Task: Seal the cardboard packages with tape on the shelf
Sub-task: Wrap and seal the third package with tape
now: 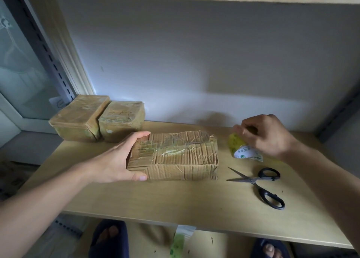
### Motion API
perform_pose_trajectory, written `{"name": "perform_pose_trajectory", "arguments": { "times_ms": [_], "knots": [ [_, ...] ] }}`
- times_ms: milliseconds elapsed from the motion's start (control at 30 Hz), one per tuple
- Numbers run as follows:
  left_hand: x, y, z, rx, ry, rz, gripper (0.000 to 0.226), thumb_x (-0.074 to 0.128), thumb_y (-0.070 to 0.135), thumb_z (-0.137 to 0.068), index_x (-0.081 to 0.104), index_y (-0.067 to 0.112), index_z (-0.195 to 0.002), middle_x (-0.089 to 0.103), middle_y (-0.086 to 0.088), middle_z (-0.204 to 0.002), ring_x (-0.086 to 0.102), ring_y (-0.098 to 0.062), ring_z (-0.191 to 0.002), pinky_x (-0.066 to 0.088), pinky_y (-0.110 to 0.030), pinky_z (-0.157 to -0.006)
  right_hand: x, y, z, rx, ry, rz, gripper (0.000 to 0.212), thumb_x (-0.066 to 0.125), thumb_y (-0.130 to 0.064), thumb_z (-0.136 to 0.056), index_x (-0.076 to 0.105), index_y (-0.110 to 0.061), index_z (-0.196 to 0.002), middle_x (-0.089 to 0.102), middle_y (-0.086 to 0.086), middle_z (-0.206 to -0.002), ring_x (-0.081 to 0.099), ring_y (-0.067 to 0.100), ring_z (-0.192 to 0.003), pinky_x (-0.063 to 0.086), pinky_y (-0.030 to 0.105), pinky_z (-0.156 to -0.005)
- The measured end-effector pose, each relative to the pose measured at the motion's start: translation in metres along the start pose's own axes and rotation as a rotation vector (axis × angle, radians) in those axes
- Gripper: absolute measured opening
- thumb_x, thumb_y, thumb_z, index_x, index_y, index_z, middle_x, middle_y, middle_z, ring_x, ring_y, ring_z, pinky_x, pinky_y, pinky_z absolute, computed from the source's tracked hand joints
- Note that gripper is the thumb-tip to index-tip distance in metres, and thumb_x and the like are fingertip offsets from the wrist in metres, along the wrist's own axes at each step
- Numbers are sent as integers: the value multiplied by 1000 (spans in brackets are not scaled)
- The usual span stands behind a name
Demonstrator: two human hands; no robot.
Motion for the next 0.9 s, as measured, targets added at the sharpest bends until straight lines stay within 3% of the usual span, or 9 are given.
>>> {"name": "perform_pose_trajectory", "arguments": {
  "times_ms": [200, 267, 400, 533, 733, 900],
  "knots": [
    [0, 1, 0, 5, 3, 3, 111, 91, 46, -69, 16, 49, -151, 30, 31, -148, 28, 24, -131, 26, -2, -103, 4, 0, 5, 12, -3, -7, 58, 38, -64, -90, 42, -18, -54, 36, -4, -47, 34, 12, -44, 30, 31, -50],
    [0, 1, 0, 4, 1, 8, 111, 92, 47, -69, 16, 50, -151, 31, 30, -148, 29, 23, -131, 28, -7, -105, -8, -7, 3, -14, 35, -4, 56, 41, -61, -92, 40, -20, -53, 34, -4, -47, 33, 12, -45, 28, 30, -49],
    [0, 1, 1, 3, 3, 11, 111, 92, 47, -69, 16, 50, -151, 31, 30, -147, 30, 23, -130, 28, -1, -100, -30, -25, -1, -74, 95, 9, 55, 45, -53, -94, 37, -19, -51, 31, -3, -47, 32, 15, -46, 28, 30, -48],
    [0, 0, 2, 2, 6, 8, 111, 92, 47, -69, 16, 50, -151, 32, 30, -146, 29, 24, -129, 27, 1, -98, -48, -43, -3, -98, 132, 15, 54, 50, -45, -96, 31, -21, -51, 25, -5, -47, 29, 16, -48, 23, 20, -46],
    [0, 1, 1, -5, 16, -7, 112, 92, 45, -69, 16, 49, -152, 31, 30, -145, 26, 29, -126, 24, 5, -97, -69, -58, -14, -87, 192, -78, 60, 65, -31, -100, 39, -26, -46, 31, -6, -44, 31, 12, -45, 25, 18, -45],
    [0, 2, 1, -3, 8, -1, 113, 91, 50, -67, 15, 49, -152, 29, 33, -145, 26, 29, -127, 25, 1, -100, -65, -56, -19, -84, 164, -116, 52, 65, -31, -99, 49, -33, -49, 35, -8, -44, 32, 12, -44, 23, 20, -45]
  ]
}}
Point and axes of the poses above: each hand's wrist, its own z-axis away from the middle knuckle, its own x-axis out of the palm, y = z × x, the point moved 9 cm from there along -z, towards the middle knuckle
